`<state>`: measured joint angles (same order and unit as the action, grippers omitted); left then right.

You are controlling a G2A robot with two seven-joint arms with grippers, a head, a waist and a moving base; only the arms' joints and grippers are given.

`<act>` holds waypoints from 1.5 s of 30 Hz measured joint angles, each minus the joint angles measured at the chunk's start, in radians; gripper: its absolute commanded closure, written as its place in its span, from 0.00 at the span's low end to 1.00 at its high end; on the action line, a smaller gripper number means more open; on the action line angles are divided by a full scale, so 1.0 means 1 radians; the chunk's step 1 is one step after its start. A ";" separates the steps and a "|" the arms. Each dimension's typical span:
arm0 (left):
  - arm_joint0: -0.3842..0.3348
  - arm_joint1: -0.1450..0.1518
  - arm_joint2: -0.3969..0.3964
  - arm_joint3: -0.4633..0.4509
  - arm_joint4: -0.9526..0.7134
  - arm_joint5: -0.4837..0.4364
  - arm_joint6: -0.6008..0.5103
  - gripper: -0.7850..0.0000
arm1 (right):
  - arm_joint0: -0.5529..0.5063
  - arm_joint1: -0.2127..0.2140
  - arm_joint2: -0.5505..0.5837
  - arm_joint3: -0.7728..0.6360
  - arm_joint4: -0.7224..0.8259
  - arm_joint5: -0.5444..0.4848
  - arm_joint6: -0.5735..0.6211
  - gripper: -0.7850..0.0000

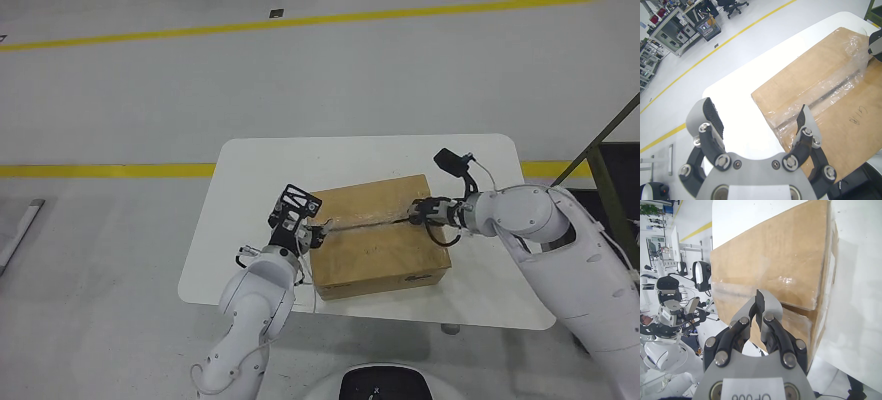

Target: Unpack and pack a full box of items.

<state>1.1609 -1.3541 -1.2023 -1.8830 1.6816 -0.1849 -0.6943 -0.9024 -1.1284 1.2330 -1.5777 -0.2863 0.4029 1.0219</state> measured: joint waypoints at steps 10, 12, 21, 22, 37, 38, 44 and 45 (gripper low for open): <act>-0.042 -0.010 0.058 0.056 0.018 0.001 -0.013 1.00 | -0.014 0.008 0.005 -0.011 -0.013 0.002 -0.003 1.00; -0.048 -0.012 0.065 0.064 0.021 0.004 -0.017 1.00 | -0.016 0.010 0.007 -0.014 -0.012 0.002 -0.002 1.00; -0.071 -0.020 0.107 0.100 0.017 -0.032 -0.055 1.00 | -0.085 0.024 0.106 -0.107 0.038 -0.016 -0.070 1.00; -0.073 -0.021 0.111 0.106 0.015 -0.039 -0.062 1.00 | -0.098 0.025 0.118 -0.120 0.049 -0.034 -0.091 1.00; -0.108 -0.034 0.160 0.194 0.034 -0.055 -0.106 0.63 | -0.240 0.021 0.167 -0.169 0.133 -0.273 -0.364 1.00; -0.108 -0.035 0.159 0.191 0.032 -0.054 -0.105 0.41 | -0.242 0.021 0.168 -0.168 0.133 -0.284 -0.371 1.00; -0.083 -0.032 0.114 0.126 -0.009 -0.039 -0.089 0.00 | -0.264 0.014 0.156 -0.157 0.154 -0.385 -0.465 1.00; -0.070 -0.029 0.096 0.102 -0.016 -0.035 -0.086 0.00 | -0.268 0.011 0.148 -0.148 0.160 -0.412 -0.495 1.00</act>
<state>1.0904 -1.3836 -1.1059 -1.7806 1.6654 -0.2200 -0.7800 -1.1702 -1.1171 1.3815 -1.7261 -0.1265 -0.0087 0.5272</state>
